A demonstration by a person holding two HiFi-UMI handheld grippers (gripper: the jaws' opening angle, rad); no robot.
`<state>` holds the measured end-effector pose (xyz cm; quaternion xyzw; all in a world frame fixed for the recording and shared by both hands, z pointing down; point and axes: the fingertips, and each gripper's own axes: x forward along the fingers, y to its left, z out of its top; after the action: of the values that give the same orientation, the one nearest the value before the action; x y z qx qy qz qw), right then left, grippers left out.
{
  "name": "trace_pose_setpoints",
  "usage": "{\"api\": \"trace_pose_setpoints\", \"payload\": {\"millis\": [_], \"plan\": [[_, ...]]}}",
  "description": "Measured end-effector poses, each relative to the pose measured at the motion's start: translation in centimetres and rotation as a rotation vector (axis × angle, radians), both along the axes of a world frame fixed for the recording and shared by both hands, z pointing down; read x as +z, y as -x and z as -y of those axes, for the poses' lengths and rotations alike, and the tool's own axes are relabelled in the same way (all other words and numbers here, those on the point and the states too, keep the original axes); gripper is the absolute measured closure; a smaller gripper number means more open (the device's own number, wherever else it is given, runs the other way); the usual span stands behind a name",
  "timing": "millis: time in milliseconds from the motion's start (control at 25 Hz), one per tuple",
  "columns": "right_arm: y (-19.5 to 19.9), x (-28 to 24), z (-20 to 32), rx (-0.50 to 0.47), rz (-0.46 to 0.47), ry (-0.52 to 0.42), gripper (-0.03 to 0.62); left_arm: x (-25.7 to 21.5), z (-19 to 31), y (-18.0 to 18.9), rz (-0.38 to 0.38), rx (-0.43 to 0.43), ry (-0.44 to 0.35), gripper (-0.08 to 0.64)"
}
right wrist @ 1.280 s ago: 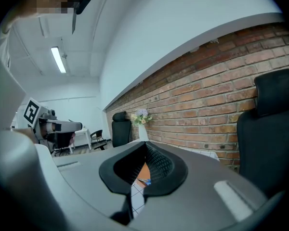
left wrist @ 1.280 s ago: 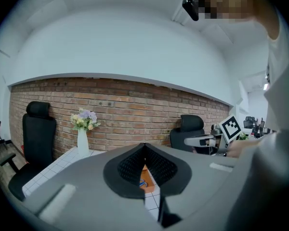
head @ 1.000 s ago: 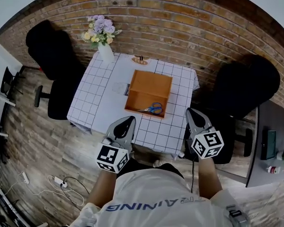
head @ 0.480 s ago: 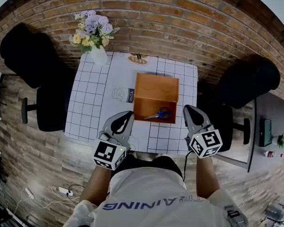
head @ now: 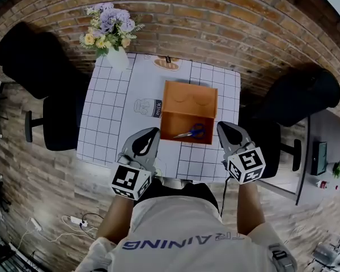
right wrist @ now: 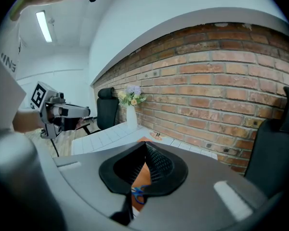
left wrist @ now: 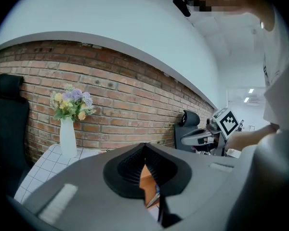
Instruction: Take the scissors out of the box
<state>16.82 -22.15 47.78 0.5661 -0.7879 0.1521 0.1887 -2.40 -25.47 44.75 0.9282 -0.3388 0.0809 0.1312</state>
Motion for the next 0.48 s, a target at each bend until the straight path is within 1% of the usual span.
{"api": "trace_pose_setpoints", "payload": {"millis": [120, 240, 360, 480], "plan": [[0.0, 1.2, -0.2, -0.061, -0.009, 0.046, 0.572, 0.3, -1.0, -0.9, 0.003, -0.019, 0.021, 0.560], [0.0, 2.5, -0.3, -0.120, -0.042, 0.092, 0.525, 0.6, -1.7, -1.5, 0.010, -0.039, 0.034, 0.560], [0.2, 3.9, -0.4, -0.181, -0.102, 0.148, 0.508, 0.8, -2.0, -1.6, 0.011, -0.063, 0.041, 0.560], [0.7, 5.1, -0.3, -0.258, -0.189, 0.192, 0.489, 1.1, -2.1, -1.3, 0.012, -0.084, 0.047, 0.560]]}}
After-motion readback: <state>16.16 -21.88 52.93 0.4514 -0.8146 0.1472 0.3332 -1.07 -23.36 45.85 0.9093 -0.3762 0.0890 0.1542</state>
